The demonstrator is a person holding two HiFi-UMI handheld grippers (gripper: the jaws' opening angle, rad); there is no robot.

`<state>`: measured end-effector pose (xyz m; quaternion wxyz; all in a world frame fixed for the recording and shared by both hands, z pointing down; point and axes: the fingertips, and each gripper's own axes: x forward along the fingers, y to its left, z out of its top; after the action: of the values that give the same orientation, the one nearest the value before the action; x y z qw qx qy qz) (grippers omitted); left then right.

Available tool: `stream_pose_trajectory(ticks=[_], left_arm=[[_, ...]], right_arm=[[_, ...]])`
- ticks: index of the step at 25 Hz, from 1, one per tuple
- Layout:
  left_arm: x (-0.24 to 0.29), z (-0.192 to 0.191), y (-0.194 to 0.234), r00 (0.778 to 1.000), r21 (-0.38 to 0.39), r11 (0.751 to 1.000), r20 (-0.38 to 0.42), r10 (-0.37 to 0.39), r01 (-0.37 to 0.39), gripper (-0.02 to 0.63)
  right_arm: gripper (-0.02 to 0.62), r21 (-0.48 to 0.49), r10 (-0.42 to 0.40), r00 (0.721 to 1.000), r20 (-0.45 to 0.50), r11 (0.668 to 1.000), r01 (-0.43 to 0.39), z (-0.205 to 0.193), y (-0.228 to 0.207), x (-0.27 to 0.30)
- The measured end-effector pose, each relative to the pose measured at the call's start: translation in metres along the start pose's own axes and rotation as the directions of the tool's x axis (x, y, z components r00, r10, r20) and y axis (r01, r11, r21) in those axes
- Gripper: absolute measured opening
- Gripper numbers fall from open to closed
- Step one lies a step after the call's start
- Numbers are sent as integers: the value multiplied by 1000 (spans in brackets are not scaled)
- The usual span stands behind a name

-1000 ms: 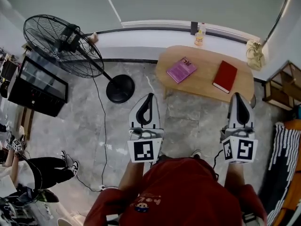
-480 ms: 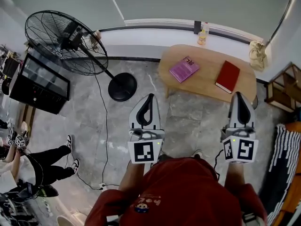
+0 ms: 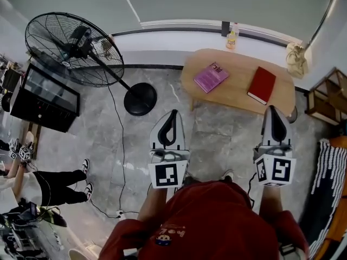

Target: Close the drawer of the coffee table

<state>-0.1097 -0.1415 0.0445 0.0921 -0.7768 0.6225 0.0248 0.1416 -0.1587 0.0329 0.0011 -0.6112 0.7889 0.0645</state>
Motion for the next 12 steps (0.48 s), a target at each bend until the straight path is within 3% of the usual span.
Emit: stream_pose_trajectory(ticks=[12], left_arm=[[-2, -2, -11, 1000, 9, 1000, -22, -16, 16, 7]], right_arm=[[-3, 8, -2, 1000, -14, 1000, 2, -4, -6, -6]])
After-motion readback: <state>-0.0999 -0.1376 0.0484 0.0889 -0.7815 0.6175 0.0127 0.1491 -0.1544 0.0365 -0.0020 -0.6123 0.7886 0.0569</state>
